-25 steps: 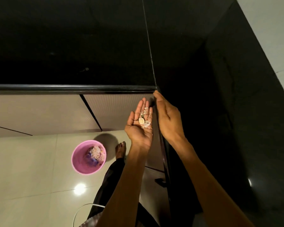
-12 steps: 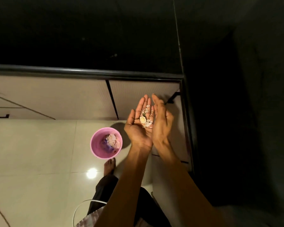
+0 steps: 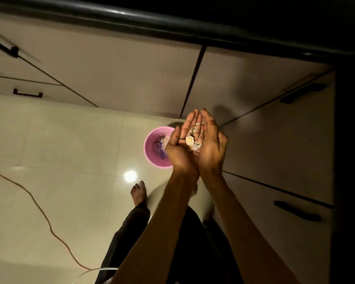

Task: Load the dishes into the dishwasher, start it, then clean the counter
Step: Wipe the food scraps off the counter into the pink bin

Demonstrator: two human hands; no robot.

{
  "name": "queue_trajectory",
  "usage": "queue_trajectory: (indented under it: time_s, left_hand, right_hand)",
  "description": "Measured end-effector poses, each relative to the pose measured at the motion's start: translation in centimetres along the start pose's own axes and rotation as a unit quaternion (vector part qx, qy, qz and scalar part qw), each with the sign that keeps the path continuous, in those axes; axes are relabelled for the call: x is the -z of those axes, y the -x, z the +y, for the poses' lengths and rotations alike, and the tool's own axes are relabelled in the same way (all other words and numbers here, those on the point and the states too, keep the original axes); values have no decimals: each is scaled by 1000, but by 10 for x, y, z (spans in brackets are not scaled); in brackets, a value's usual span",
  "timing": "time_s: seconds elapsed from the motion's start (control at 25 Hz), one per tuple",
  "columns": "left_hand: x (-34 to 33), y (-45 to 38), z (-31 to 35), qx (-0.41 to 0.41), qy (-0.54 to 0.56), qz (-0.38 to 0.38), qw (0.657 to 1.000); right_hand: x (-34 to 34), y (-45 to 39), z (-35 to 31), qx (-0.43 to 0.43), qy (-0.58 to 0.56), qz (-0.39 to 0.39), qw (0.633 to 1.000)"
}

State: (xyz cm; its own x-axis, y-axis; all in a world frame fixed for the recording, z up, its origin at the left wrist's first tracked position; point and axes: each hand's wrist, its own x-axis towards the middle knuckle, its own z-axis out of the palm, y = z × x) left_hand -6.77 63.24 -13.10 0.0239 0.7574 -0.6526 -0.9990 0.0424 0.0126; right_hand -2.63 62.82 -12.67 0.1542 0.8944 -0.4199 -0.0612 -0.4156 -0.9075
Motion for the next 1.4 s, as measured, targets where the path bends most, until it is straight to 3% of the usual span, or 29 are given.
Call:
queue_trajectory:
  time_s: [0.2, 0.4, 0.52, 0.6, 0.64, 0.68, 0.72, 0.76, 0.84, 0.88, 0.92, 1.04, 1.08, 1.2, 1.4]
  left_hand:
    - [59, -32, 40, -4, -49, 63, 997]
    - [151, -88, 56, -11, -116, 165, 979]
    - [210, -138, 60, -17, -190, 199, 961]
    - [246, -182, 63, -13, -266, 192, 945]
    - [266, -207, 67, -13, -352, 188, 917]
    - [284, -229, 72, -16, -472, 184, 862]
    - [302, -252, 79, -19, -604, 172, 778]
    - [319, -270, 87, -24, -726, 146, 672]
    - [343, -289, 107, -30, -871, 95, 482]
    - [350, -291, 114, -33, -897, 94, 431]
    - [350, -289, 119, -46, -903, 99, 417]
    - [340, -276, 120, -90, -878, 73, 464]
    - [335, -271, 118, -85, -882, 49, 460]
    - [325, -266, 115, -71, -917, -3, 391]
    - [313, -252, 117, -97, -939, -32, 329]
  right_hand:
    - [-44, -16, 66, -44, -59, 75, 994]
    - [-64, -46, 173, -126, 18, 95, 987]
    - [-70, -75, 240, -202, -14, 96, 975]
    - [-75, -108, 286, -219, 13, 57, 974]
    - [-77, -127, 312, -206, 77, 16, 975]
    - [-79, -144, 334, -197, 150, -24, 968]
    - [-78, -161, 357, -191, 213, -43, 957]
    - [-76, -176, 374, -189, 281, -51, 939]
    - [-66, -193, 392, -120, 414, -64, 900]
    - [-62, -194, 395, -75, 457, -80, 883]
    - [-59, -193, 392, -53, 480, -91, 871]
    - [-56, -190, 383, -29, 507, -91, 857]
    - [-57, -190, 378, -32, 515, -114, 849]
    - [-57, -193, 368, -63, 501, -200, 839]
    - [-52, -179, 362, 10, 518, -203, 831]
